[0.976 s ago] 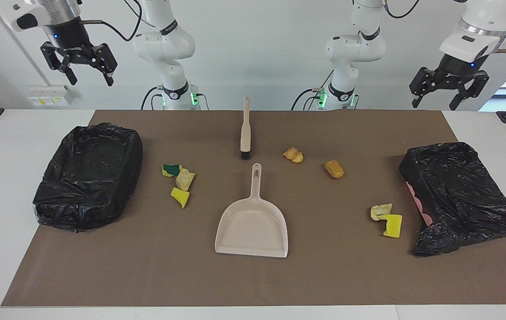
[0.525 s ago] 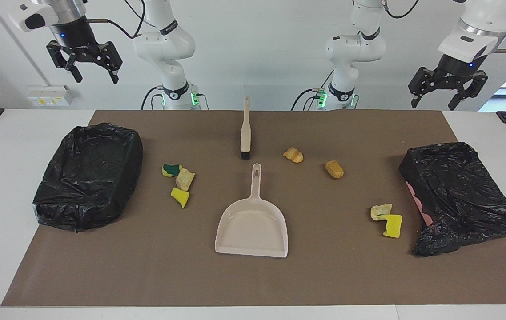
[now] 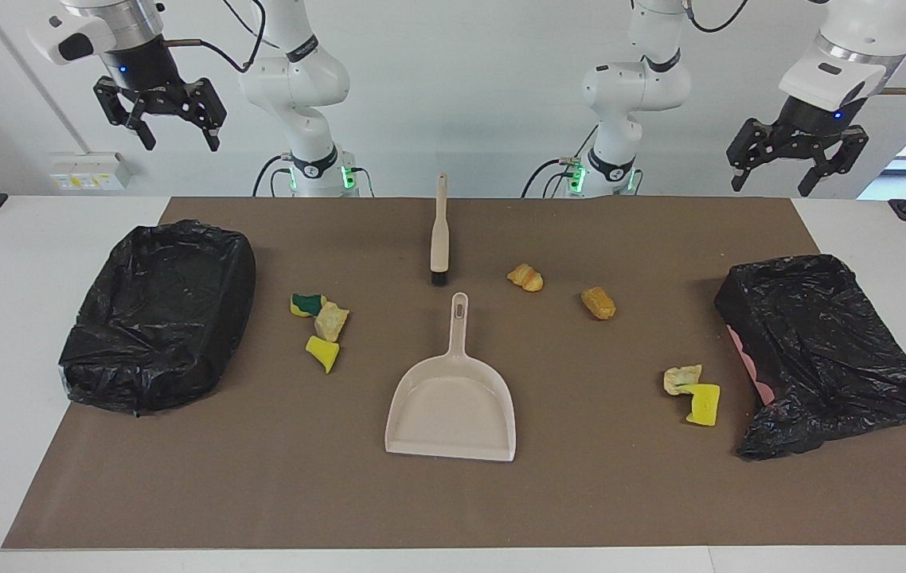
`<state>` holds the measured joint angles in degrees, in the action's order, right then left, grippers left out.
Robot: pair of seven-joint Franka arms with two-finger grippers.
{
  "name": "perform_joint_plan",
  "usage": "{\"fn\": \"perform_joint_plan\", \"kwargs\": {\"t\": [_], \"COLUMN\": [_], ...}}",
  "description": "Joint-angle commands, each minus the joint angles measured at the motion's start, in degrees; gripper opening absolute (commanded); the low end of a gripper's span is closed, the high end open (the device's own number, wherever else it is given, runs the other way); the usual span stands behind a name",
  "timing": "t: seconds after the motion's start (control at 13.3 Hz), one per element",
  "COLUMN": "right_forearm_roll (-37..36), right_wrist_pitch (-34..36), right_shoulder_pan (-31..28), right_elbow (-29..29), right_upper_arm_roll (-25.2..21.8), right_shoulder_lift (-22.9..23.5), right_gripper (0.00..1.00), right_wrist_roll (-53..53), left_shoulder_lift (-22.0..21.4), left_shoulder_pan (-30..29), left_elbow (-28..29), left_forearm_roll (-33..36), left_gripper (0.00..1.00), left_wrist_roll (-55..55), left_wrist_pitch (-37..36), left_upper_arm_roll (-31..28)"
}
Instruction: Sweep and dump trash in bin
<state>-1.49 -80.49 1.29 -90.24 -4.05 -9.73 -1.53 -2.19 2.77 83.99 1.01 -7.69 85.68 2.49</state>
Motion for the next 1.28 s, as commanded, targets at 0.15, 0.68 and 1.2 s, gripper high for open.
{"fn": "perform_joint_plan", "kwargs": {"t": [0.15, 0.68, 1.2], "right_forearm_roll": [0.26, 0.26, 0.35], "right_wrist_pitch": [1.04, -0.27, -5.03], "right_shoulder_pan": [-0.68, -0.59, -0.06], "right_elbow": [-1.51, -2.3, -4.15], "right_upper_arm_roll": [0.18, 0.18, 0.18], "right_shoulder_lift": [-1.43, -1.08, 0.24], "right_gripper": [1.0, 1.0, 1.0], "right_wrist_roll": [-0.58, 0.39, 0.48], "left_shoulder_lift": [-3.25, -4.14, -5.71], "left_shoulder_pan": [1.44, 13.12, 28.05], "left_elbow": [4.68, 12.42, 25.24], "left_forearm_roll": [-4.42, -4.79, -7.86], "left_gripper": [1.0, 1.0, 1.0], "left_wrist_roll": [4.08, 16.98, 31.84], "left_wrist_pitch": [0.36, 6.68, 16.62], "left_upper_arm_roll": [2.69, 3.31, 3.31]}}
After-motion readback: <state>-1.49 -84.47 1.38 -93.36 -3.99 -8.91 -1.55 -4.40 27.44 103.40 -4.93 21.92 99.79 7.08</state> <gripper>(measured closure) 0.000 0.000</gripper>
